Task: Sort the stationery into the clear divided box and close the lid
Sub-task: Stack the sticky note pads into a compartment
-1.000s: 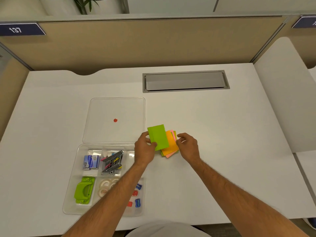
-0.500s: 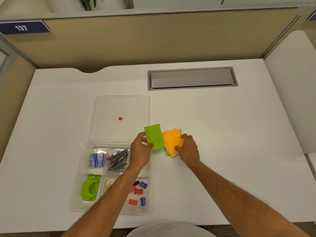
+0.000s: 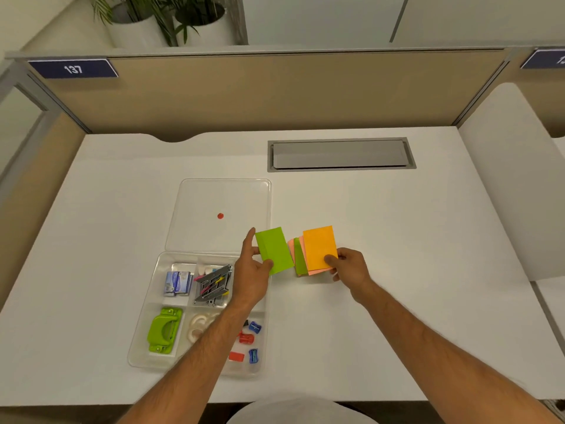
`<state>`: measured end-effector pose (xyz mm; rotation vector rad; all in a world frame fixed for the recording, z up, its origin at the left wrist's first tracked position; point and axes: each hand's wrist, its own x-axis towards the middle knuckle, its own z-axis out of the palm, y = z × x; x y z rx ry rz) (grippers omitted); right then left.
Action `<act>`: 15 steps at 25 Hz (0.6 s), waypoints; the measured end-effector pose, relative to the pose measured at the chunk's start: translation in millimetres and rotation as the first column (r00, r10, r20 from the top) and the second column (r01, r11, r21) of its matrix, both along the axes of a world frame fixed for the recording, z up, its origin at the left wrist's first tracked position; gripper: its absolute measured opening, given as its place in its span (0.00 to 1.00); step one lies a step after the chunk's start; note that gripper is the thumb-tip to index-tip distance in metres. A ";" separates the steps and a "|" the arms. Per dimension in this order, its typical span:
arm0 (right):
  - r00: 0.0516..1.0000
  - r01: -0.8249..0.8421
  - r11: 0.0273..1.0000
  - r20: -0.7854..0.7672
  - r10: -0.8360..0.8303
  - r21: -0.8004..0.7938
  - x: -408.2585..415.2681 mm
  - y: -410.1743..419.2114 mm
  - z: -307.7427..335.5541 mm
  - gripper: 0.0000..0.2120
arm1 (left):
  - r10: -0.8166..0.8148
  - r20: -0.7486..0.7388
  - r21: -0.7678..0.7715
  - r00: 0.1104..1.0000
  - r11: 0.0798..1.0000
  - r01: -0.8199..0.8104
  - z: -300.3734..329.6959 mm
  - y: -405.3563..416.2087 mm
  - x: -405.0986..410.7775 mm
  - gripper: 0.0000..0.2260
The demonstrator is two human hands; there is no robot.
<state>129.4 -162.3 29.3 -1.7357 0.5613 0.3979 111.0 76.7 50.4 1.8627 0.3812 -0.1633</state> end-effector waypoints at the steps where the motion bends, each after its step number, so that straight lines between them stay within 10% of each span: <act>1: 1.000 0.000 0.999 0.016 0.000 0.038 -4.6 0.7 6.3 0.04 | -0.009 0.018 0.020 1.000 1.000 0.009 3.4 1.3 -5.7 0.38; 9: 0.996 -0.065 0.932 0.087 0.036 0.357 -42.9 36.9 40.3 0.13 | 0.039 0.038 0.032 0.999 0.999 -0.040 19.3 -3.4 -44.8 0.13; 15: 0.992 -0.099 0.963 0.098 0.077 0.250 -54.5 68.1 48.6 0.14 | 0.075 0.017 -0.122 0.997 0.990 -0.073 33.9 4.7 -52.4 0.18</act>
